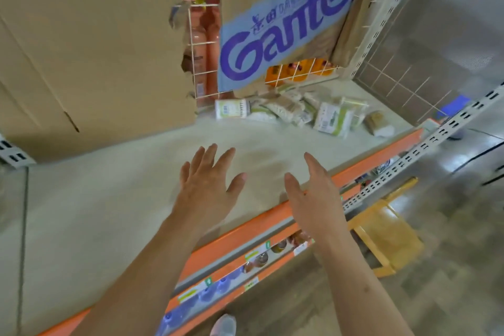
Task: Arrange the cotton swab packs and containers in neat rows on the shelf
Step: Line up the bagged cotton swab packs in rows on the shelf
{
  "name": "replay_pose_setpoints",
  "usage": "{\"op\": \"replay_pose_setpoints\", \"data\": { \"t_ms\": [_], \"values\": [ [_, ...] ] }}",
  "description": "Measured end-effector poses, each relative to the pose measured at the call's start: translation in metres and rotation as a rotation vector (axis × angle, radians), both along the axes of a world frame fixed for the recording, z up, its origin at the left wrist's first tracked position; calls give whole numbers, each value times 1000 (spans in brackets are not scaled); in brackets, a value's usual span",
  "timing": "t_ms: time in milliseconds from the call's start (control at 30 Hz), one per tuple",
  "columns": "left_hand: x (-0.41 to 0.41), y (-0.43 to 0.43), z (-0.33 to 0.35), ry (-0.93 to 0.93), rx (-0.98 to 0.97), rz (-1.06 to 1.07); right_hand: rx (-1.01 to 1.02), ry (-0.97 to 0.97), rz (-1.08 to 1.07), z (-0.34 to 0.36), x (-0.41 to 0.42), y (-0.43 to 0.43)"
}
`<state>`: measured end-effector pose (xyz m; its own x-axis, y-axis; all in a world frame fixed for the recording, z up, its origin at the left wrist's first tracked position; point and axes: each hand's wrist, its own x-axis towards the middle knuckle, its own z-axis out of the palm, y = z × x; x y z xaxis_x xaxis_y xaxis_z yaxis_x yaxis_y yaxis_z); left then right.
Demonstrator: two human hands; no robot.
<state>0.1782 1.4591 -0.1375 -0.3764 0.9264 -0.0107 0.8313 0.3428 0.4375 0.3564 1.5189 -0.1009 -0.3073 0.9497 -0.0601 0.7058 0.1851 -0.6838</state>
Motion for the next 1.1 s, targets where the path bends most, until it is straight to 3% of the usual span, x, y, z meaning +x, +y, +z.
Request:
{"op": "replay_pose_setpoints", "data": {
  "t_ms": [267, 633, 833, 1000, 1100],
  "values": [
    [25, 62, -3, 12, -44, 76, 25, 102, -63, -16, 25, 95],
    [78, 195, 8, -52, 103, 154, 109, 26, -29, -33, 47, 224],
    [77, 239, -10, -54, 57, 236, 155, 7, 25, -48, 45, 248],
    [71, 236, -15, 7, 219, 242, 207, 73, 36, -51, 44, 249],
    [77, 220, -10, -66, 380, 217, 158, 114, 91, -53, 44, 250]
  ]
}}
